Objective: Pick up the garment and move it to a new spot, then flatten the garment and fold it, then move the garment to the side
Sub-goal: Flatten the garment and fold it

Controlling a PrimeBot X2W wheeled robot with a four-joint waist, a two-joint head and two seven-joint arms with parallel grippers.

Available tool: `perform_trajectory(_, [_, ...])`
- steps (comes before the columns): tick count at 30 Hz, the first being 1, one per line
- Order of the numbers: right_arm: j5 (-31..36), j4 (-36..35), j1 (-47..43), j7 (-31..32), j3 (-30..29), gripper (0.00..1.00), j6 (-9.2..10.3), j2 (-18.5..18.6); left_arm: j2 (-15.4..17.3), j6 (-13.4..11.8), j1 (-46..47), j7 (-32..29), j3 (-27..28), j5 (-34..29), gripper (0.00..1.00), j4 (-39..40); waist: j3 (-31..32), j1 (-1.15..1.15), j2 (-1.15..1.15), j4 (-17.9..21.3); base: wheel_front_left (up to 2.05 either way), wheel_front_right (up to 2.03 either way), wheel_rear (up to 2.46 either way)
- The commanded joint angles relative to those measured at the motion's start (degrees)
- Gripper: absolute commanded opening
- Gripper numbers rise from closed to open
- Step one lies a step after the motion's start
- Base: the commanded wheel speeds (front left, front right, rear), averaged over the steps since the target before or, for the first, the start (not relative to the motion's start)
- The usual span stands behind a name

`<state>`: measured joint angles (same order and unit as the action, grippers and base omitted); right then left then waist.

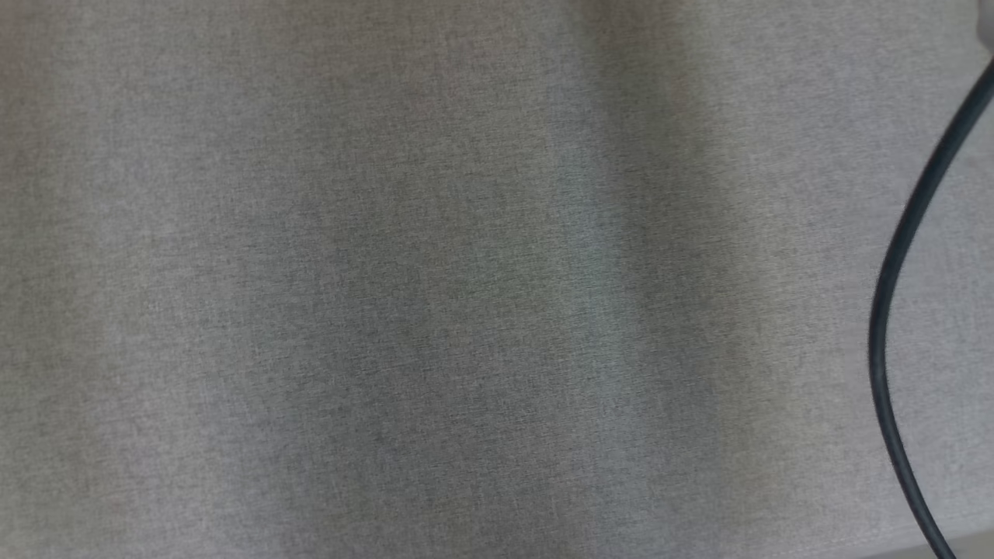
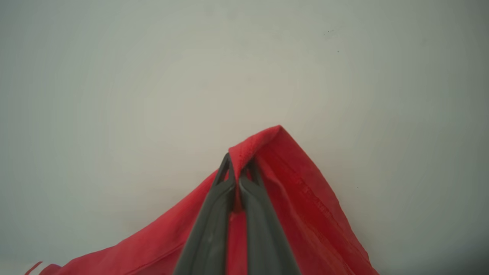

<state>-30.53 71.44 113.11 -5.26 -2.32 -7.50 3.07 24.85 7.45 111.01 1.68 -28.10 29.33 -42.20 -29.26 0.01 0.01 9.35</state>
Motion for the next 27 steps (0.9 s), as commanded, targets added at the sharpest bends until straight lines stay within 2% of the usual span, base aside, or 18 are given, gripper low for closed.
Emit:
perform_trajectory(1, [0.2, 0.5, 0.7, -0.4, 1.4, 0.0, 0.02, -0.3, -0.4, -0.1, 1.1, 0.9, -1.0, -0.9, 0.0, -0.9, -0.5, -0.01, -0.01, -0.7, 0.0, 0.0, 0.0])
perform_trajectory(7, [-3.2, 0.3, 1.4, -1.4, 5.9, 0.0, 0.02, -0.3, -1.2, -0.2, 1.8, 4.3, -0.5, 0.5, 0.0, -4.7, -3.2, -0.01, -0.01, -1.6, 0.0, 0.0, 0.0])
perform_trajectory(15, [-7.9, -4.0, -7.7, 0.1, 16.5, 0.0, 0.02, -0.3, 0.4, -0.1, -7.0, 8.7, -1.6, 4.3, 0.0, -4.8, -2.8, -0.01, -0.01, -1.9, 0.0, 0.0, 0.0])
perform_trajectory(17, [-8.4, -4.6, -9.3, 0.3, 17.7, 0.0, 0.02, -0.2, 0.8, -0.1, -8.8, 8.8, -2.2, 4.8, 0.0, -4.2, -2.3, -0.01, -0.01, -1.9, 0.0, 0.0, 0.0])
perform_trajectory(23, [-13.3, -10.4, -22.1, 1.9, 24.1, 0.0, 0.02, -0.2, 2.9, -0.1, -23.0, 11.7, -1.2, 9.7, 0.0, 1.5, 2.4, -0.01, -0.01, -1.4, 0.0, 0.0, 0.0])
perform_trajectory(27, [-17.6, -16.0, -31.3, 2.0, 26.4, 0.0, 0.02, 2.1, 3.9, -2.0, -34.1, 12.6, 0.7, 12.4, 0.0, 8.8, 4.8, -0.01, -0.01, -1.6, 0.0, 0.0, 0.0])
